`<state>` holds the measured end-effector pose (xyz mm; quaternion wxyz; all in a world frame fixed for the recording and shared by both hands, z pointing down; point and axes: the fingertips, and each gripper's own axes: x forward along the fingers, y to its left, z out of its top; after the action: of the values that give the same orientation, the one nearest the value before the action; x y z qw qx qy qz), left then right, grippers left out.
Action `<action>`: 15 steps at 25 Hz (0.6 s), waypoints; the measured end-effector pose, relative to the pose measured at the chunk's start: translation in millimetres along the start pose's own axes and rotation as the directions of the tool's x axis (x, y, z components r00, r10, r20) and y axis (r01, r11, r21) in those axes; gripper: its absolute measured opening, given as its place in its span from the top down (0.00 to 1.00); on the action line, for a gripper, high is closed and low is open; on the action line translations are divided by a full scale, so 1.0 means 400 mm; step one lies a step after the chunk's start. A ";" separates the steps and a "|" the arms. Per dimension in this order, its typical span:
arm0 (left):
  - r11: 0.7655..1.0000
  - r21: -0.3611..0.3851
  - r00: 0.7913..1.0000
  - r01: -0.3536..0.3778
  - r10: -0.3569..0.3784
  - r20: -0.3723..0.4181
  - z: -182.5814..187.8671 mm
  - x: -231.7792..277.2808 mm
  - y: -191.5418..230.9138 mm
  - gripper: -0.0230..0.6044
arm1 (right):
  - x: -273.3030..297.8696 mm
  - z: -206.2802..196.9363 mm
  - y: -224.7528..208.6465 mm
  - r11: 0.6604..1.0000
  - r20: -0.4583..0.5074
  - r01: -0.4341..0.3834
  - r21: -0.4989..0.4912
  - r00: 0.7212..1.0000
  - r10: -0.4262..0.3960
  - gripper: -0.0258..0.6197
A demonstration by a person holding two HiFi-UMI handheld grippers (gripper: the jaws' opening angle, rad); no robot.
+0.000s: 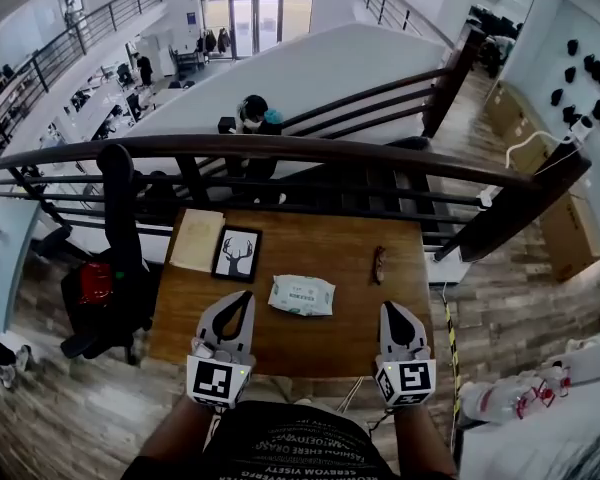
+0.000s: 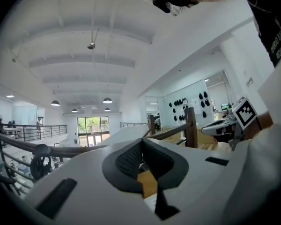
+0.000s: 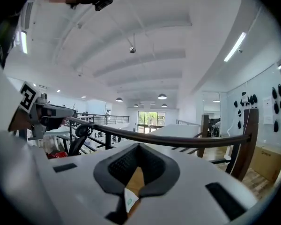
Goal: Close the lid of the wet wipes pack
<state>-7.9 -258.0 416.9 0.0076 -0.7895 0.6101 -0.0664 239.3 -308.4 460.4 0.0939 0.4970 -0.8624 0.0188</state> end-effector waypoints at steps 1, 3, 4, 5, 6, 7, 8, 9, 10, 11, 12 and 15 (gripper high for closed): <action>1.000 0.001 1.000 -0.003 0.003 0.011 0.012 -0.010 -0.004 0.92 | -0.015 0.015 0.002 1.000 0.008 -0.003 -0.006 1.000 0.003 0.94; 1.000 0.002 1.000 -0.006 0.006 0.019 0.024 -0.029 -0.013 0.92 | -0.042 0.034 0.007 1.000 0.024 -0.012 -0.015 1.000 0.012 0.94; 1.000 0.001 1.000 -0.008 0.008 0.022 0.026 -0.037 -0.019 0.92 | -0.055 0.038 0.011 1.000 0.032 -0.016 -0.023 0.999 0.017 0.94; 1.000 0.001 1.000 -0.010 0.010 0.024 0.026 -0.043 -0.025 0.92 | -0.066 0.043 0.015 0.999 0.038 -0.021 -0.033 0.999 0.022 0.94; 1.000 0.003 1.000 -0.012 0.012 0.025 0.025 -0.049 -0.031 0.92 | -0.077 0.047 0.019 0.999 0.042 -0.027 -0.041 0.999 0.029 0.94; 1.000 0.005 1.000 -0.014 0.013 0.026 0.025 -0.054 -0.036 0.92 | -0.086 0.052 0.025 0.998 0.043 -0.035 -0.045 0.998 0.037 0.94; 1.000 0.007 1.000 -0.015 0.015 0.025 0.024 -0.060 -0.041 0.92 | -0.094 0.056 0.030 0.998 0.042 -0.044 -0.046 0.998 0.046 0.94; 1.000 0.006 1.000 -0.016 0.016 0.022 0.024 -0.067 -0.045 0.92 | -0.102 0.059 0.034 0.998 0.043 -0.052 -0.045 0.998 0.054 0.94; 1.000 0.002 1.000 -0.018 0.018 0.017 0.022 -0.074 -0.050 0.92 | -0.109 0.061 0.037 0.997 0.046 -0.058 -0.044 0.997 0.060 0.94; 1.000 -0.001 1.000 -0.019 0.019 0.011 0.019 -0.082 -0.054 0.92 | -0.115 0.063 0.039 0.997 0.051 -0.061 -0.043 0.997 0.063 0.94; 1.000 -0.001 1.000 -0.020 0.020 0.008 0.018 -0.089 -0.058 0.92 | -0.121 0.066 0.041 0.997 0.057 -0.063 -0.041 0.996 0.066 0.94; 1.000 0.008 1.000 -0.018 0.018 0.004 0.023 -0.107 -0.070 0.92 | -0.137 0.079 0.046 0.997 0.063 -0.068 -0.044 0.996 0.070 0.94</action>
<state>9.5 -210.3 406.3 0.0127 -0.7840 0.6169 -0.0674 245.8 -256.2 420.7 0.0757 0.4652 -0.8819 -0.0122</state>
